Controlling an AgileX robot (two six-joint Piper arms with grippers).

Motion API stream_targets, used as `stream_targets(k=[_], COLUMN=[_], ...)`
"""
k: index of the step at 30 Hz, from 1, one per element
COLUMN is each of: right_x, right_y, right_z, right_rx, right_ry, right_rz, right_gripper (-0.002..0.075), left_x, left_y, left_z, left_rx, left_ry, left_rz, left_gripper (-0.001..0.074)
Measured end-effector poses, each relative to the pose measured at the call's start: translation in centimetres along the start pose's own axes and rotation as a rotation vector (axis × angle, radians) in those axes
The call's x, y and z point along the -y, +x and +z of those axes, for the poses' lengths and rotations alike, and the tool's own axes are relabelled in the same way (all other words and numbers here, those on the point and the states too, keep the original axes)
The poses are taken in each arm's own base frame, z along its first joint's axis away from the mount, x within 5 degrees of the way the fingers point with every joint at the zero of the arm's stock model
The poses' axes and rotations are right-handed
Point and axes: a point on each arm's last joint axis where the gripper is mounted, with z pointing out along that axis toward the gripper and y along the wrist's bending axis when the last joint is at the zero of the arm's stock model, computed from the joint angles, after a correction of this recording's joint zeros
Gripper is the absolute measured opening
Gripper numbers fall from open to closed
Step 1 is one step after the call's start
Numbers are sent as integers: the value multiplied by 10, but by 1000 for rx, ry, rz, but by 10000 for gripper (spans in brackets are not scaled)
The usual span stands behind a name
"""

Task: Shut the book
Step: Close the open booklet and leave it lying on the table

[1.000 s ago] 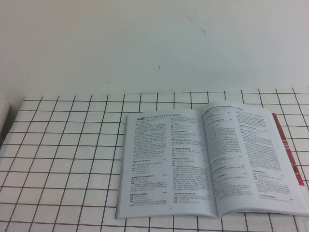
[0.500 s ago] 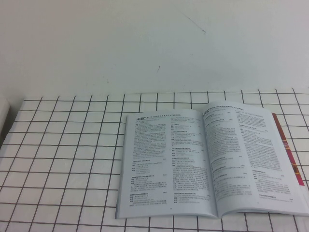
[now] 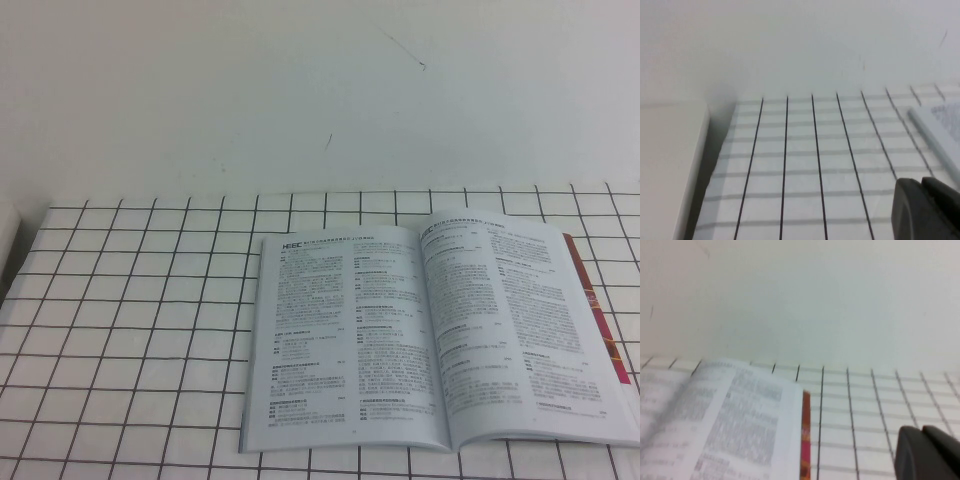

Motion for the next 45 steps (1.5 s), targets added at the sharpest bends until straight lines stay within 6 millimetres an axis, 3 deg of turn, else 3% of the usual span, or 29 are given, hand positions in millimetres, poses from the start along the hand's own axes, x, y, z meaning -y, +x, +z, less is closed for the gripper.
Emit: stream_targets(k=[12,27,31,35,39,45], right_x=[17,21,22,21,17,11], right_y=[-45,-52,-56,-66,-86,-153], right_z=[-14,-19,-23,-32,-45,-85], right_rx=[521,629,696,831,978,1149], right_ry=[198,224,221,237,210,108], right_rz=[2,68,125,63,5,20], right_gripper=[-3,-3,-3,-3,-3,-3], left_x=[-10,-11,-9,-3,1,7], left_y=[-49,-55,-62,-74,-87,-154], left_z=[-15,-19,-25,-37,-47,-85], left_rx=[580,667,757,941,1028,1103], left_ry=[-53,-52,5,68,114,142], left_rz=[-196,-241,-301,-213,-194,-188], left_gripper=[-4,-4,-4,-4,-4,-3])
